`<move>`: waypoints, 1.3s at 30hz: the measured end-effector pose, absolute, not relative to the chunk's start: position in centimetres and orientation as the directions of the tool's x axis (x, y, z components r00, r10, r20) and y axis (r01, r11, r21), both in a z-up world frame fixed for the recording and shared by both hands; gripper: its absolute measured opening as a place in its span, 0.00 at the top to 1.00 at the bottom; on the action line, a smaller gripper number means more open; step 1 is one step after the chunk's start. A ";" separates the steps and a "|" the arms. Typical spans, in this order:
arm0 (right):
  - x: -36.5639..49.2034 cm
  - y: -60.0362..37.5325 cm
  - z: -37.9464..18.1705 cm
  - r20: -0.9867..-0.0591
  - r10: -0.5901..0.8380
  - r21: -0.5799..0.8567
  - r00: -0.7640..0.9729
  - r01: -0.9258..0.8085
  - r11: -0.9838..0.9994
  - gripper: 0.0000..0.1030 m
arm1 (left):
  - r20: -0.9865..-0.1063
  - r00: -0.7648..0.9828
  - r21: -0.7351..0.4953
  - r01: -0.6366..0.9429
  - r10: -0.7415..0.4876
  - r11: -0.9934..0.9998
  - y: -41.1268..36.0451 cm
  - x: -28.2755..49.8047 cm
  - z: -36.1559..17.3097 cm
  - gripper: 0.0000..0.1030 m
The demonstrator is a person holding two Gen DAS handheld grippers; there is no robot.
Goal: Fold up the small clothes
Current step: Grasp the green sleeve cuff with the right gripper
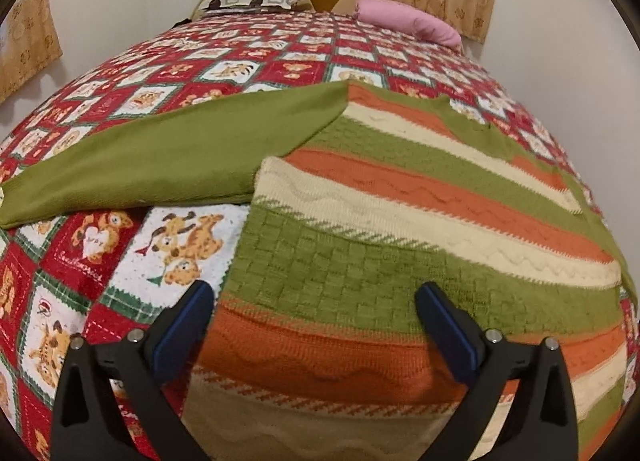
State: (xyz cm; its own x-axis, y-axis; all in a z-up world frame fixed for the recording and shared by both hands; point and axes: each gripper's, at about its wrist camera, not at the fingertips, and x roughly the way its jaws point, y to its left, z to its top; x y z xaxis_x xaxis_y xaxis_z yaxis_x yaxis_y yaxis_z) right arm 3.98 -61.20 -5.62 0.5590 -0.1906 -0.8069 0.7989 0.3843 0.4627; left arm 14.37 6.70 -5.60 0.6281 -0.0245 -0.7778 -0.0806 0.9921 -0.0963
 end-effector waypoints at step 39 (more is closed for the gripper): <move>17.6 -28.2 8.0 -0.625 0.143 0.373 0.768 0.133 0.918 0.94 | -0.765 0.640 -0.153 -0.072 -0.072 0.986 7.2 14.3 -5.6 0.00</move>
State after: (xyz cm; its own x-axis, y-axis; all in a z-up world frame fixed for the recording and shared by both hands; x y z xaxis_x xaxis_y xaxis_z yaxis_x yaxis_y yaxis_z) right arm 17.56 -28.20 7.95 0.7675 0.1430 -0.6249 0.1326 0.9183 0.3730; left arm 14.29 7.21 -5.58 0.6397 -0.0719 -0.7653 -0.0723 0.9856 -0.1531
